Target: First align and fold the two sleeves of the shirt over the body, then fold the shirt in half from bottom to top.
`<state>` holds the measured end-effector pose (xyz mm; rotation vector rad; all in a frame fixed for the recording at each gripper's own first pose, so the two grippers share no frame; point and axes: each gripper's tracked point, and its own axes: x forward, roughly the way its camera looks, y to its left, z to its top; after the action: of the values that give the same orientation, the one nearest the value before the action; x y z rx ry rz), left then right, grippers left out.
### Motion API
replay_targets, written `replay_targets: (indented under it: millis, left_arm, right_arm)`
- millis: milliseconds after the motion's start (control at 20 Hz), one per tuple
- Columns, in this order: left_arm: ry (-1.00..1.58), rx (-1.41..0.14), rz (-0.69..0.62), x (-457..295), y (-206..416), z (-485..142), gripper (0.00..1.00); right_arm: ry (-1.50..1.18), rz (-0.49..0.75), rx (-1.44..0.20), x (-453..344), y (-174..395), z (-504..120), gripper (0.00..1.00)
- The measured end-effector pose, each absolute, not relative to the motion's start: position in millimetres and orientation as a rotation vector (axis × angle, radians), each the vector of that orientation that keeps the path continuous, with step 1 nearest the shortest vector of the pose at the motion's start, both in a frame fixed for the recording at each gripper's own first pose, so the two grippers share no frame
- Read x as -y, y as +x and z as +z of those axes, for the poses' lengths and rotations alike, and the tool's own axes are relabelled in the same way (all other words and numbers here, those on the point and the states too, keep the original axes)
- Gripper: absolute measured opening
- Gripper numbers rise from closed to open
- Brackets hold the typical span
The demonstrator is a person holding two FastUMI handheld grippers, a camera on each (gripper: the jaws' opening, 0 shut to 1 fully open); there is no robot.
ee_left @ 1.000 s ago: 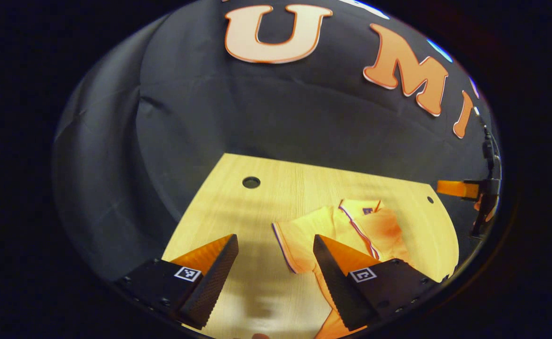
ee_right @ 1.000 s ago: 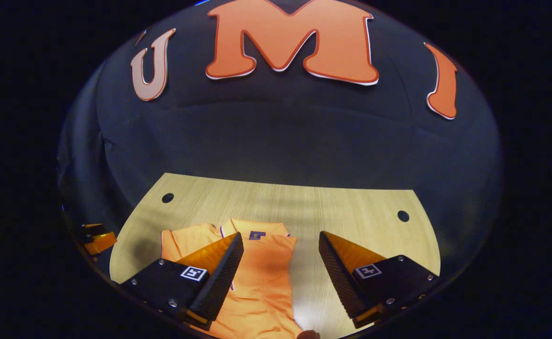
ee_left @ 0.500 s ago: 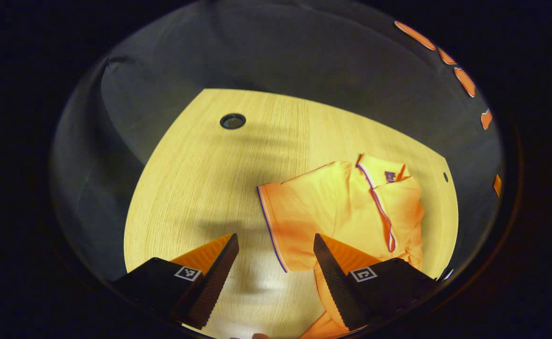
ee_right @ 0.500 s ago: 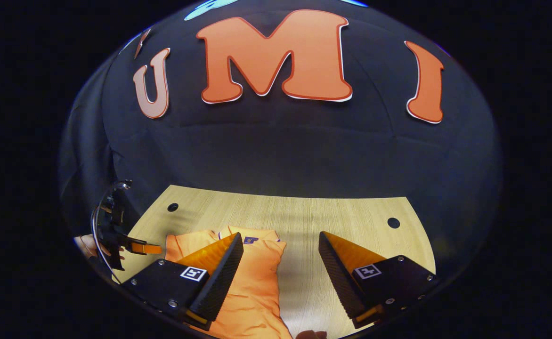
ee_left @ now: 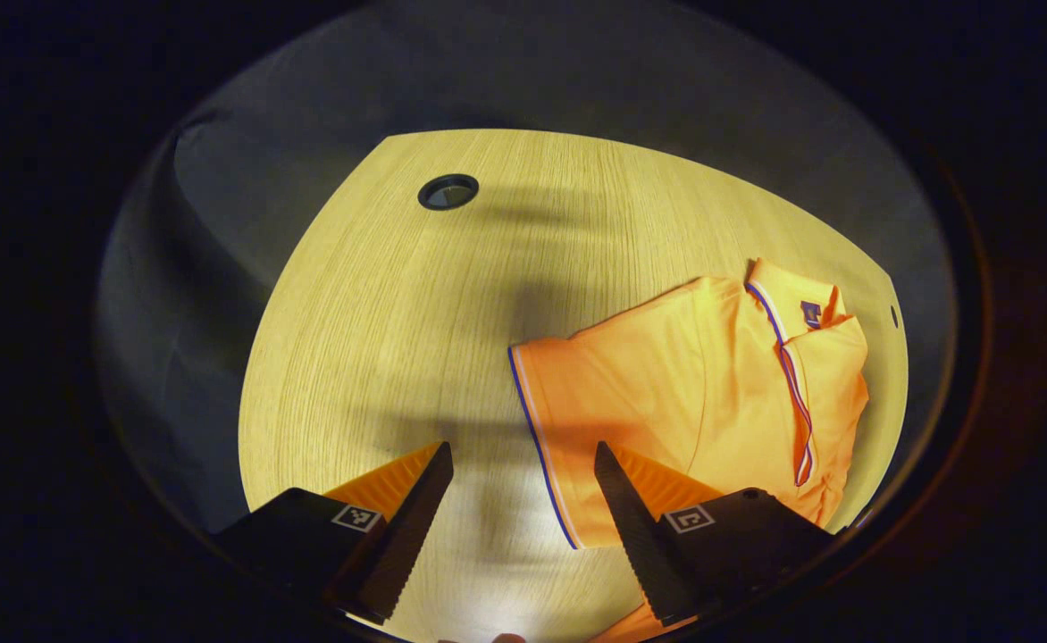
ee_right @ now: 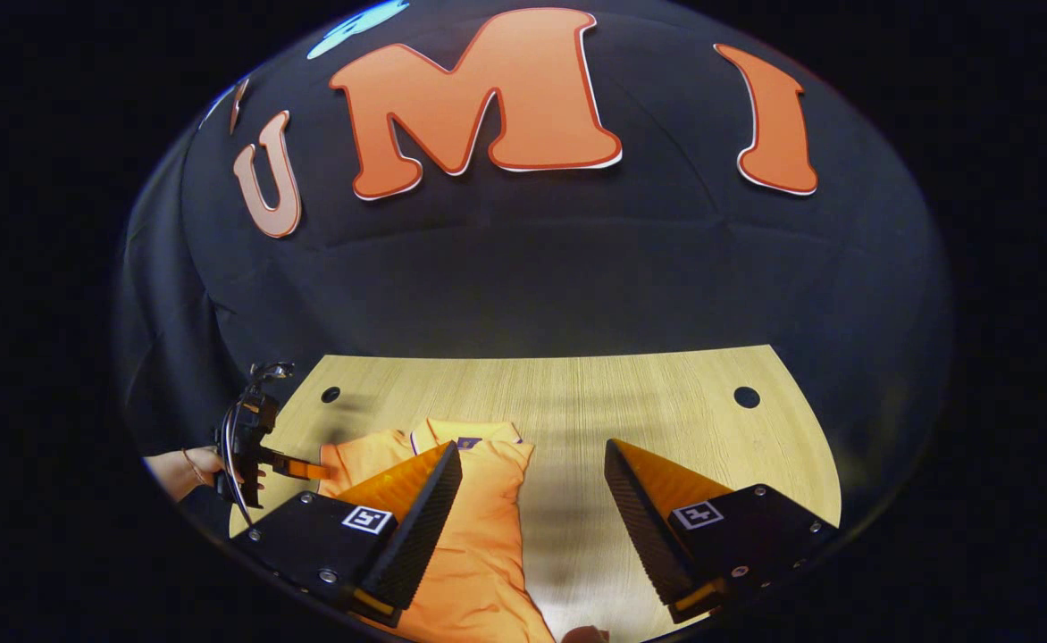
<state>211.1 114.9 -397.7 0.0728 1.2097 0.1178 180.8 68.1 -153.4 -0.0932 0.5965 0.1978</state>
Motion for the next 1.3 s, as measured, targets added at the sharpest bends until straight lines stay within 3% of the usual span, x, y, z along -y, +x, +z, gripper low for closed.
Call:
replay_targets:
  millis: [300,350,500,550,650,1300]
  left_arm:
    - [0.056,-1.216,0.143,-111.9,209.8,-401.9,0.95]
    - [0.049,-1.211,0.148,-108.3,211.4,-403.8,0.88]
    - [0.063,-1.228,0.099,-91.1,209.3,-407.0,0.48]
    - [0.071,-1.219,0.08,-86.9,210.4,-406.4,0.3]
    - [0.081,-1.211,0.061,-85.4,214.5,-404.1,0.07]
    - [0.027,-1.053,-0.151,23.0,217.1,-300.2,0.06]
  right_arm:
    - [-0.056,0.208,-0.61,-64.4,176.3,-158.0,0.99]
    - [-0.063,0.204,-0.606,-63.4,176.1,-157.7,0.99]
    - [-0.059,0.207,-0.594,-63.1,171.5,-153.8,0.99]
    - [-0.059,0.206,-0.588,-62.5,170.1,-152.3,0.99]
    - [-0.067,0.199,-0.574,-59.6,167.4,-147.1,0.99]
    - [-0.054,0.179,-0.518,-32.9,154.7,-123.7,0.98]
